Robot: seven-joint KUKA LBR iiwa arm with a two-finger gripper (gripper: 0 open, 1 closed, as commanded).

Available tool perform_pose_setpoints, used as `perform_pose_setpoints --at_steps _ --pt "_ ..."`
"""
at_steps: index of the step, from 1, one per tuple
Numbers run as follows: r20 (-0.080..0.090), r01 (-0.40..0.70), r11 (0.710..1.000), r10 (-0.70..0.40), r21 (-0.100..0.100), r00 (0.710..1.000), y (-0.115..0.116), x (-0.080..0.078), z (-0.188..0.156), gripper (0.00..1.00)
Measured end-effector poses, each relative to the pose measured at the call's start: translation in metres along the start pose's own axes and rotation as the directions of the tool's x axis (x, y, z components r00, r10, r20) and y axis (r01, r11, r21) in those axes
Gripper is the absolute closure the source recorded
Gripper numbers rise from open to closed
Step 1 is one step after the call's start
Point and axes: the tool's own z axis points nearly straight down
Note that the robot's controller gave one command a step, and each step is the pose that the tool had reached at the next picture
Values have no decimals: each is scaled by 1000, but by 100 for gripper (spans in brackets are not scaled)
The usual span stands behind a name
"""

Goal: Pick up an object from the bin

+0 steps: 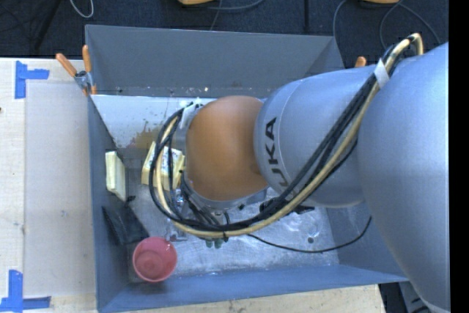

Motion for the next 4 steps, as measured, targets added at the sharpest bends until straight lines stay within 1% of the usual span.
perform_pose_setpoints --at_steps 1,2,3,4 --pt "3 196 981 -196 -2 981 -15 -49 -21 100" --pt "1 86 996 -86 -2 996 27 -54 -12 0" --pt "2 84 996 -84 -2 996 26 -55 -12 0" --pt "14 435 901 -434 -2 901 35 -14 78 100"
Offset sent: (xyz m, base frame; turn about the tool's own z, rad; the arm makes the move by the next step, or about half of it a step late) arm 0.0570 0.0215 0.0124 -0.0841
